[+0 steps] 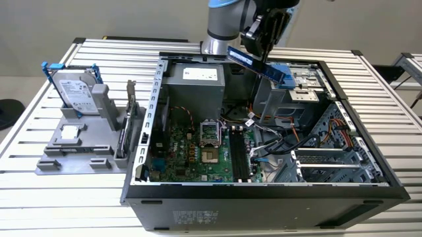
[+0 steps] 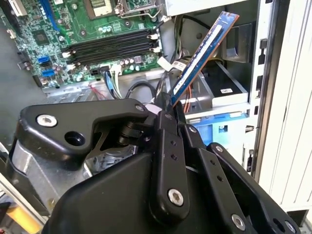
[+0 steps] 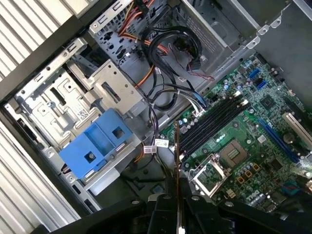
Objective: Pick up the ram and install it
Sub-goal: 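Insert the ram into the slot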
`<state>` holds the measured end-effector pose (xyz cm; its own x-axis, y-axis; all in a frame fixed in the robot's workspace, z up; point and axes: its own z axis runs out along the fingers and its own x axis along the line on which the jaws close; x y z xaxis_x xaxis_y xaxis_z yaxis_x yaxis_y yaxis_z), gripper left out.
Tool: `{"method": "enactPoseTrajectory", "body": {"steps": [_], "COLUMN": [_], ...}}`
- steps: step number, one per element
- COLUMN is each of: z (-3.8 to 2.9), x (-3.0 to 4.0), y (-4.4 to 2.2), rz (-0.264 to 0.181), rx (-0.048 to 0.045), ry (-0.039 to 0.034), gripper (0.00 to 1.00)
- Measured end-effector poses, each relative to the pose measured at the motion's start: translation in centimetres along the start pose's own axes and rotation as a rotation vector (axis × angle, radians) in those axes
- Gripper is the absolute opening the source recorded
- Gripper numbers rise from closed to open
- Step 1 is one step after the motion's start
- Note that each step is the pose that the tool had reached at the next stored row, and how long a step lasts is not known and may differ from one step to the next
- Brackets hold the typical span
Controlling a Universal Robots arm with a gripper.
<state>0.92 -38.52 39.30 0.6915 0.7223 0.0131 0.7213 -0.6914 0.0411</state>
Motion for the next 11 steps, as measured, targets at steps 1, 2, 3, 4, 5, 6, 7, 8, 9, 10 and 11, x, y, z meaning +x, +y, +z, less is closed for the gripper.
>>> {"method": "enactPoseTrajectory", "body": {"steps": [1,2,3,4,5,6,7,8,9,10,11], "z": [0.00,0.00,0.00,0.00,0.00,0.00,0.00,0.00,0.00,0.00,0.00], "x": [0.00,0.00,0.00,0.00,0.00,0.00,0.00,0.01,0.00,0.00,0.00], "y": [0.00,0.00,0.00,0.00,0.00,0.00,0.00,0.00,0.00,0.00,0.00], "rz": [0.008,0.016,0.024,0.032,0.039,0.048,0.056,0.064,0.071,0.079,0.087], "rx": [-0.0001,-0.0002,-0.0003,-0.0004,-0.0005,-0.0006,-0.0007,-0.0008,-0.0009,-0.0010,-0.0011], "ry": [-0.0003,-0.0007,-0.0010,-0.0013,-0.0017,-0.0020,-0.0023,-0.0026,-0.0030,-0.0033,-0.0036], "gripper": [0.00,0.00,0.00,0.00,0.00,0.00,0.00,0.00,0.00,0.00,0.00]}}
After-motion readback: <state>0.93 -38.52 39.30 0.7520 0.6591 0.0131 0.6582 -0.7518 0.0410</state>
